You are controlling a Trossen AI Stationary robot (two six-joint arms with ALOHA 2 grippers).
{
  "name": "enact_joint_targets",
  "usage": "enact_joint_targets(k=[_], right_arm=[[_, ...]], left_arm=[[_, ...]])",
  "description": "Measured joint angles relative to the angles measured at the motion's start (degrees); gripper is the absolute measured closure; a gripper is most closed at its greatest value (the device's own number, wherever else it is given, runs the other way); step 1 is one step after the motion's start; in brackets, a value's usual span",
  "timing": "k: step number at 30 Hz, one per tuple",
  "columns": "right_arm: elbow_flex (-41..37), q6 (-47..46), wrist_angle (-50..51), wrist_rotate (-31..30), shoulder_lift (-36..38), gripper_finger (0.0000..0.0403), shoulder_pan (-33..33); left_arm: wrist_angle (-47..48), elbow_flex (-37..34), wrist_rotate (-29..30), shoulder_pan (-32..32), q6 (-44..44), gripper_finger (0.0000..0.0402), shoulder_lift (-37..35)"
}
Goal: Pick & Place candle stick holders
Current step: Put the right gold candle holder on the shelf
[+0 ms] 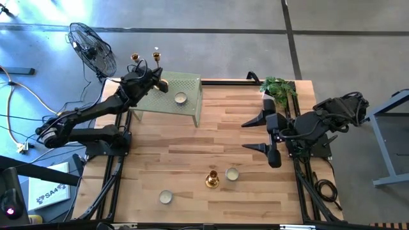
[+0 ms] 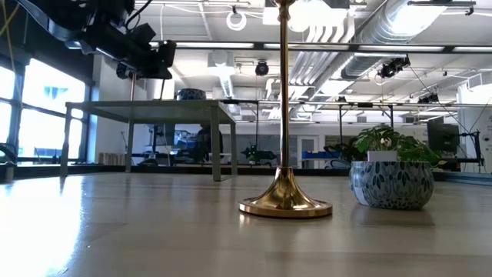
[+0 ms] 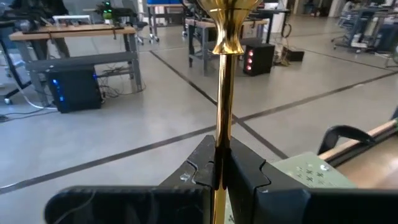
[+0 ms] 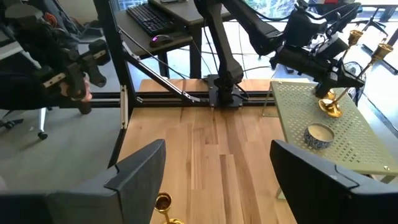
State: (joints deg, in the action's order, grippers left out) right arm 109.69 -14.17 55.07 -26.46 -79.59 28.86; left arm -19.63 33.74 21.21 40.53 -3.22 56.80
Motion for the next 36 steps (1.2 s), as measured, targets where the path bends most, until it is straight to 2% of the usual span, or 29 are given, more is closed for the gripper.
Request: enact_joint_targets(k=[3,12,22,29,36], right_arm=[[0.00,-0.22,0.00,0.10,0.00,0.0118,0.00],[0.00,-0.36,0.02,0.82,0.00,0.0118,0.00],[0.00,-1.43,1.81,1.29,0.00,0.0118,0.00],[0.00,-1.43,2.01,1.14,0.00,0.0118,0.00],[0.00,-0.67,2.19,2.34,0.00,0.0118,0.00]], left_arm=[[-0.79,0.00,0.80,0.30,-0.63,0.0387,0.53],[0.27,-0.02,-2.80,5.66,-5.29,0.0387,0.85],[0.35,-0.02,-2.92,5.60,-4.70,0.0387,0.87],[0.32,-0.02,-8.98,5.57,-4.71,0.0387,0.85],[0.33,-0.02,-9.08,5.60,-7.46,0.0387,0.85]])
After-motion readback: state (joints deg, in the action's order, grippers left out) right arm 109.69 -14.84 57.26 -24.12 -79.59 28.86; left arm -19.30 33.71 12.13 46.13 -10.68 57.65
